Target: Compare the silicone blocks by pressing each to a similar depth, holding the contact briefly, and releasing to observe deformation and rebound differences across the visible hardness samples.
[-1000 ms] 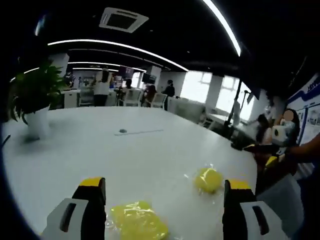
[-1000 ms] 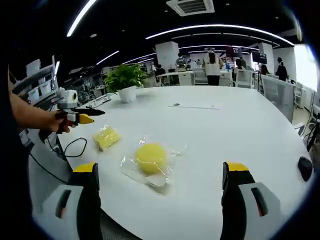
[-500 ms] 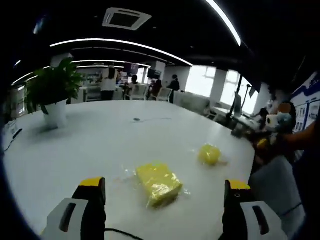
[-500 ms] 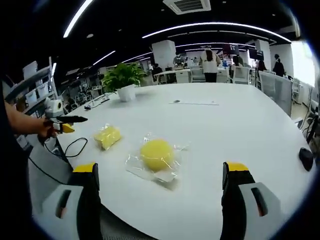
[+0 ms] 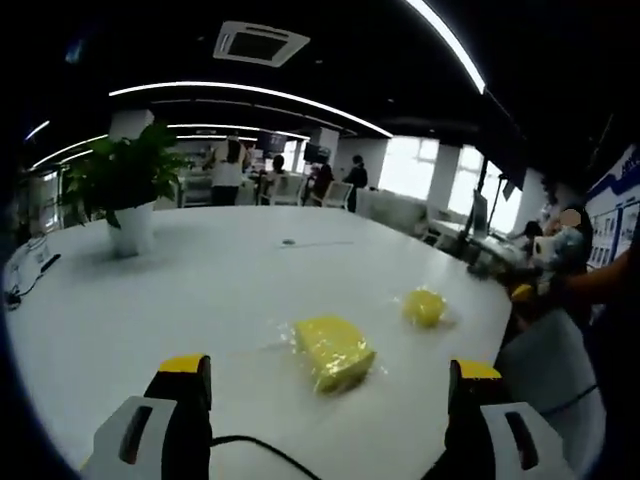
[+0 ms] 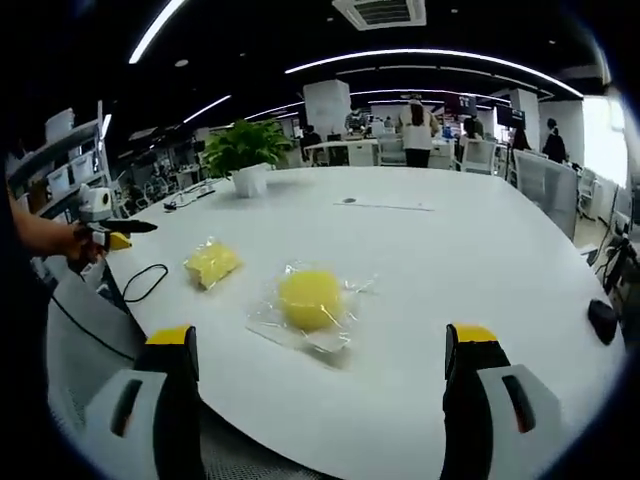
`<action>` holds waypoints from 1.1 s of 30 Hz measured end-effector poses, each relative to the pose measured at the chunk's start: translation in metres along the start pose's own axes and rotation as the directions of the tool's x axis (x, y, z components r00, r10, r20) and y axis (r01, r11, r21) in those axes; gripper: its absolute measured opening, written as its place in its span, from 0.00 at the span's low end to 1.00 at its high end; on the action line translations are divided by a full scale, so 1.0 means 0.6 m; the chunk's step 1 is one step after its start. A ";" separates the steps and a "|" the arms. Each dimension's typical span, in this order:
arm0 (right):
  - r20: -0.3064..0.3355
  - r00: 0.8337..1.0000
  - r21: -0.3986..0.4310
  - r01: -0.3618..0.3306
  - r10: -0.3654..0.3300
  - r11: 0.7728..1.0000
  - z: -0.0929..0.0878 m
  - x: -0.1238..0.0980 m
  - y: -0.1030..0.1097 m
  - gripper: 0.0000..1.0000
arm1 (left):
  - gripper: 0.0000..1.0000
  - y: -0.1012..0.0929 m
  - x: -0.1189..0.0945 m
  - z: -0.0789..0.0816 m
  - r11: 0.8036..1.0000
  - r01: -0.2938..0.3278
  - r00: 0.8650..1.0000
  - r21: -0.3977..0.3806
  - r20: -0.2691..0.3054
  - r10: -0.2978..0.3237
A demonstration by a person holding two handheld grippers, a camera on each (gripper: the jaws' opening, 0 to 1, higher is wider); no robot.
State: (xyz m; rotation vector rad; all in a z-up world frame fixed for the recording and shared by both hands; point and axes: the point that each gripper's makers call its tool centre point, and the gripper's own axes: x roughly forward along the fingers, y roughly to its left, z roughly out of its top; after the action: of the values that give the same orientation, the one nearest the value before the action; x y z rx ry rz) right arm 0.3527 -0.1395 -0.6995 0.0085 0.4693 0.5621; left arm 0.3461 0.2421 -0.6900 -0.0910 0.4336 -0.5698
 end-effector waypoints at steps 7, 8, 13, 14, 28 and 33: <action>0.001 1.000 0.001 -0.013 0.013 1.000 -0.005 0.002 0.011 0.96 | 1.00 0.008 -0.004 0.010 1.000 -0.014 1.000 -0.014 0.017 0.014; -0.001 1.000 -0.002 -0.016 0.016 1.000 -0.006 0.002 0.014 0.96 | 1.00 0.008 -0.004 0.011 1.000 -0.016 1.000 -0.012 0.018 0.016; 0.002 1.000 -0.027 -0.024 0.024 0.999 -0.002 -0.005 0.018 0.95 | 1.00 0.006 -0.007 0.014 0.999 -0.031 0.999 -0.006 0.037 0.031; 0.027 0.999 -0.016 -0.019 0.019 1.000 0.000 -0.012 0.017 0.95 | 1.00 0.004 -0.007 0.014 1.000 -0.031 0.999 0.000 0.043 0.031; -0.012 1.000 0.012 -0.006 0.006 1.000 -0.013 -0.017 0.007 0.96 | 1.00 0.031 -0.024 0.020 0.997 -0.068 0.995 -0.046 0.067 0.071; 0.005 1.000 0.020 0.001 -0.002 1.000 -0.009 -0.021 0.005 0.94 | 1.00 0.030 -0.020 0.029 0.998 -0.060 0.996 -0.017 0.071 0.061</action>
State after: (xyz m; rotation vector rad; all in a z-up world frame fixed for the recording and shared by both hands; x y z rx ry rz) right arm 0.3394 -0.1438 -0.6986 0.0290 0.4701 0.5557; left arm 0.3532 0.2634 -0.6736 -0.1122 0.3696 -0.5018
